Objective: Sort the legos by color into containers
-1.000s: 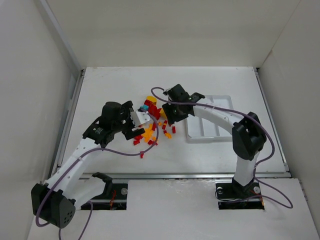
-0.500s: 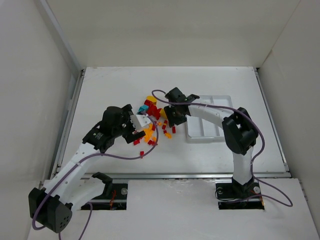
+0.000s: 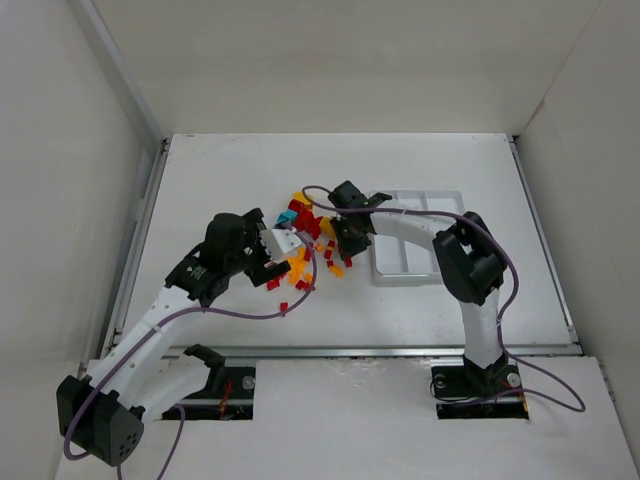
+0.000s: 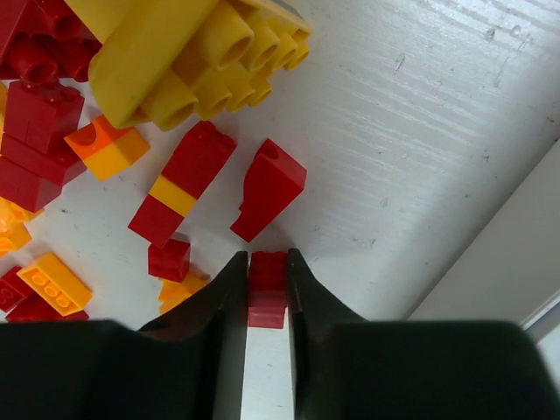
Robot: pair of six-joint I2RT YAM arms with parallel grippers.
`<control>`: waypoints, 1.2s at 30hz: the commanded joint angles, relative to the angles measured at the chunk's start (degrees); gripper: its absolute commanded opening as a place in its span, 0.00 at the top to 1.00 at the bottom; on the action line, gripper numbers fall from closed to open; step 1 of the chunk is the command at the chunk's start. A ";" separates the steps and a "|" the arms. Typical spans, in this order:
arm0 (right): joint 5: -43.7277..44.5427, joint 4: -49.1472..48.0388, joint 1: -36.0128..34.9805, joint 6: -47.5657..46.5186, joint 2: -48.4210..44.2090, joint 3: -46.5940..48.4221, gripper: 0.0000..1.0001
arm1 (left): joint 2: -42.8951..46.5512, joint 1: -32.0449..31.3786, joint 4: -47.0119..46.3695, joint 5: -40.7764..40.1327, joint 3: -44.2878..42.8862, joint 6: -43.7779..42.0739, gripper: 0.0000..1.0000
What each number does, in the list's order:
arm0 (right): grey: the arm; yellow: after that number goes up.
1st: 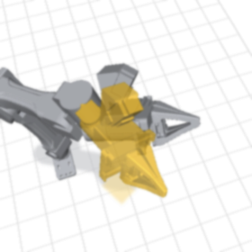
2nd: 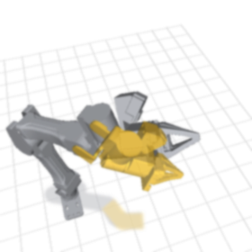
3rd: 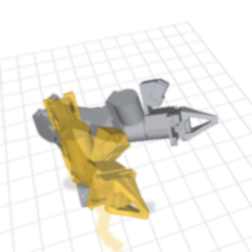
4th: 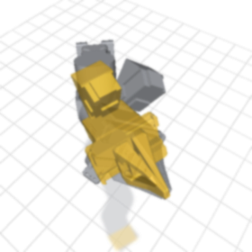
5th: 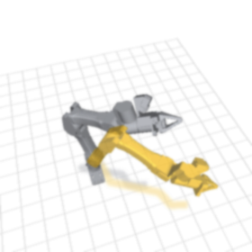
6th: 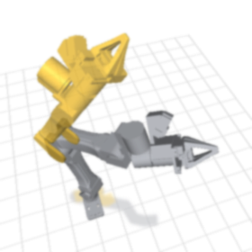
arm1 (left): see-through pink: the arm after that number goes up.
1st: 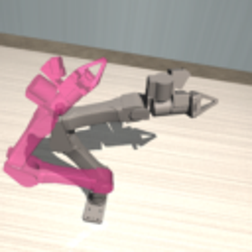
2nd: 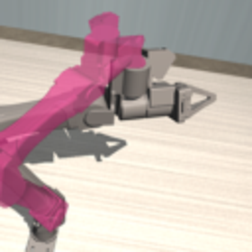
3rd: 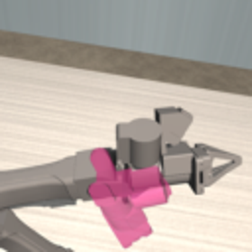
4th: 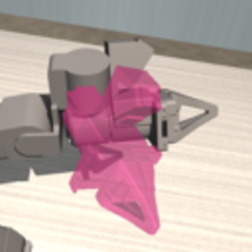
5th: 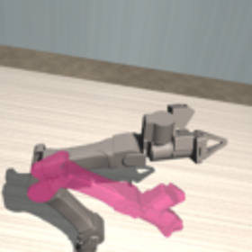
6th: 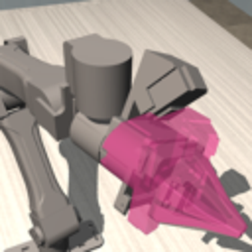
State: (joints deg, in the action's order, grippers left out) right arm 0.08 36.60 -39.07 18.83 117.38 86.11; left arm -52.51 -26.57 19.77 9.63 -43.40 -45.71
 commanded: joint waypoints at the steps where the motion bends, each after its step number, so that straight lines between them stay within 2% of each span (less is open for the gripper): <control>1: 0.54 -0.30 -0.48 1.03 -0.31 1.08 0.86 | 1.53 -0.24 -2.02 -0.22 0.77 0.89 0.00; 3: 1.15 0.23 -0.48 1.03 -1.45 1.08 1.00 | 1.53 -0.24 -2.02 -0.22 0.77 0.89 0.00; 8: 1.16 -0.03 -0.48 1.03 -9.52 0.47 1.00 | 1.53 -0.77 -3.94 -0.22 0.77 3.69 0.00; 11: -1.21 -7.40 -0.48 -0.10 -19.10 -3.65 1.00 | 1.53 -1.38 -8.33 0.82 -0.54 8.25 0.00; 13: -5.07 -15.65 -0.48 -0.11 -26.19 -6.98 1.00 | 0.40 -1.38 -11.40 3.28 -2.21 10.81 0.00; 16: -13.77 -27.66 -0.48 -0.72 -33.33 -9.63 1.00 | -0.83 -1.38 -13.52 12.49 -6.68 15.03 0.00; 17: -15.61 -29.72 -0.48 -1.33 -34.32 -9.64 1.00 | -1.62 -1.38 -13.53 18.09 -7.92 15.74 0.00; 19: -20.87 -33.94 -0.48 -1.95 -35.46 -9.64 1.00 | -2.33 -1.38 -15.28 23.39 -10.81 17.31 0.00; 22: -30.44 -37.73 -0.48 -3.79 -36.00 -7.54 1.00 | -2.86 -1.38 -20.02 32.10 -12.50 19.69 0.00; 25: -34.96 -39.41 -0.48 -3.80 -36.00 -5.52 1.00 | -3.39 -1.38 -25.82 38.08 -13.73 25.22 0.00; 31: -36.55 -44.24 -0.48 -3.19 -39.07 -6.30 1.00 | -3.39 -1.38 -33.57 44.76 -14.79 37.87 0.15; 36: -36.55 -47.93 -0.48 -3.19 -41.88 -9.90 1.00 | -3.91 -1.38 -35.32 46.01 -14.79 42.54 0.25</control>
State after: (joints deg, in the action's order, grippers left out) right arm -34.02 -2.44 -39.03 16.23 78.13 76.58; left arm -56.16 -27.29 -11.27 49.91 -56.14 -9.96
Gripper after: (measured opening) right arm 0.262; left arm 0.759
